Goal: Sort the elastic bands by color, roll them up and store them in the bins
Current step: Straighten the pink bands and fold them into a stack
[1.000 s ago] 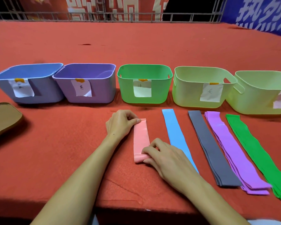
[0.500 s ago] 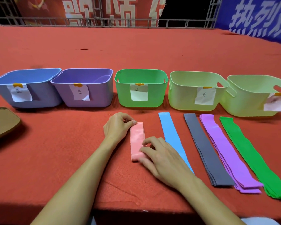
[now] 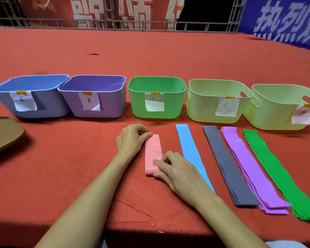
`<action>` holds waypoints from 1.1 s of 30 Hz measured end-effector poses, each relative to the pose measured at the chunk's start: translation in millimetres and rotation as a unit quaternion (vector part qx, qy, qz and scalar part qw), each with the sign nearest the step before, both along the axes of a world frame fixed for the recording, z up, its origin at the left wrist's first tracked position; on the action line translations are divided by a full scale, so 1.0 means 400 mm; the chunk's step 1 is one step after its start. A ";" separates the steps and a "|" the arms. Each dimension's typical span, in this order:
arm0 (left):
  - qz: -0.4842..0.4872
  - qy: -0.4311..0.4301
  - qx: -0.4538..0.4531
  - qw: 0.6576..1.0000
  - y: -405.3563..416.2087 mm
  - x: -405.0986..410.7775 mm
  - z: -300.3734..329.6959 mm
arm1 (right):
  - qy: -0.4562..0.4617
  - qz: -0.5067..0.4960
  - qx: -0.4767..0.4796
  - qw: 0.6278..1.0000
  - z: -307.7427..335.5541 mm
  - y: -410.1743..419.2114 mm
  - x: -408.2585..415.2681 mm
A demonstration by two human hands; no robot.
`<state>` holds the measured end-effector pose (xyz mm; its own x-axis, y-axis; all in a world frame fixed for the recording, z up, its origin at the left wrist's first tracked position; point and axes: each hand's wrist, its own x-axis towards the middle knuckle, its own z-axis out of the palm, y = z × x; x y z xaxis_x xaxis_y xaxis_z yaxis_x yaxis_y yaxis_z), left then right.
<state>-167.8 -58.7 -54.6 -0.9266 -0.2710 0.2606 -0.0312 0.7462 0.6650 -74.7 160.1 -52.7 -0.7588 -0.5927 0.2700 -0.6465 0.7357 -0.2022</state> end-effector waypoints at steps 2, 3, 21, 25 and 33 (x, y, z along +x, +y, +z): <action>-0.005 0.006 0.019 1.000 -0.005 0.002 0.004 | -0.004 0.000 -0.029 1.000 0.002 0.000 -0.001; -0.010 0.008 0.028 1.000 -0.009 0.004 0.005 | -0.015 -0.003 -0.047 0.999 0.002 0.001 -0.002; -0.245 -0.082 0.060 0.964 -0.027 0.290 0.073 | -0.026 -0.008 -0.008 1.000 0.008 0.004 -0.019; -0.225 -0.066 0.039 0.971 -0.022 0.330 0.059 | -0.019 0.009 0.002 1.000 0.013 0.017 -0.008; -0.209 -0.054 -0.117 0.969 -0.001 0.319 0.058 | -0.071 -0.002 -0.042 0.997 0.024 0.042 0.010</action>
